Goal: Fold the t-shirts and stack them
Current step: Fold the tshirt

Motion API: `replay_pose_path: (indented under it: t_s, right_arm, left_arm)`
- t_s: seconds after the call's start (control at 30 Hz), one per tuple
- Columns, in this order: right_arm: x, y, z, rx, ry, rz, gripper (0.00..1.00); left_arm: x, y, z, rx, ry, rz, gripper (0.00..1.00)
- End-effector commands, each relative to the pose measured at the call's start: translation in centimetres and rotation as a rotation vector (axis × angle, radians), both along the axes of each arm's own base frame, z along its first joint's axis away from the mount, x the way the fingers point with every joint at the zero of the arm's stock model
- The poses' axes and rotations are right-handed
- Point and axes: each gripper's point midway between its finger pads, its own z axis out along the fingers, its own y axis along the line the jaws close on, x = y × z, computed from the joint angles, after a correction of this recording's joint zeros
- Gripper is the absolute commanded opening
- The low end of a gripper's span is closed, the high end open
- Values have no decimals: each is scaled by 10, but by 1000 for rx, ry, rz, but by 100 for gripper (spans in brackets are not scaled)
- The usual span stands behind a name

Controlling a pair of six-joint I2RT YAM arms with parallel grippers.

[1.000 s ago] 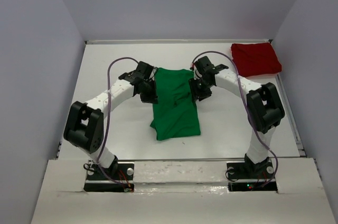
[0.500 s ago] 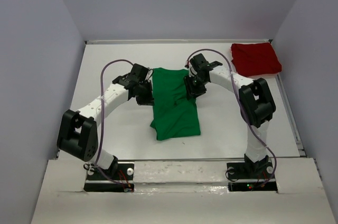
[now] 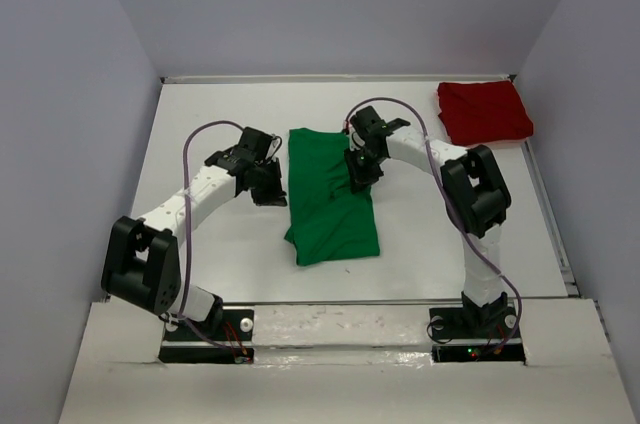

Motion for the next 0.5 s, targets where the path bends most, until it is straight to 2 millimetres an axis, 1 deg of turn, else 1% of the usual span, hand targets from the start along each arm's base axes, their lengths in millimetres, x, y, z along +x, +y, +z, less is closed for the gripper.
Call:
replay_pose_path:
  t_s: [0.0, 0.03, 0.1, 0.17, 0.27, 0.3, 0.37, 0.4, 0.47]
  right_arm:
    - [6, 11, 13, 10, -32, 3, 15]
    - [6, 9, 13, 0, -33, -5, 5]
    - [7, 8, 15, -3, -41, -9, 0]
    - [5, 7, 16, -21, -53, -25, 0]
    - [7, 4, 25, -66, -107, -44, 0]
    - [6, 7, 30, -70, -122, -44, 0]
    - [8, 1, 40, -104, -159, -63, 0]
    - [8, 2, 41, -102, -161, -64, 0]
    - [10, 0, 51, -106, -179, -80, 0]
  left_arm:
    - [-12, 3, -1, -20, 9, -7, 0]
    - [-13, 4, -3, -11, 8, -5, 0]
    - [-14, 5, -4, -6, 11, -5, 0]
    - [-15, 5, -7, -9, 12, -5, 0]
    - [-15, 3, -9, -21, 16, -9, 0]
    - [-15, 2, -10, -23, 18, -10, 0]
    - [-18, 3, -11, -22, 21, -18, 0]
    - [-18, 3, -12, -20, 23, -20, 0]
    - [-22, 4, -13, -19, 27, -28, 0]
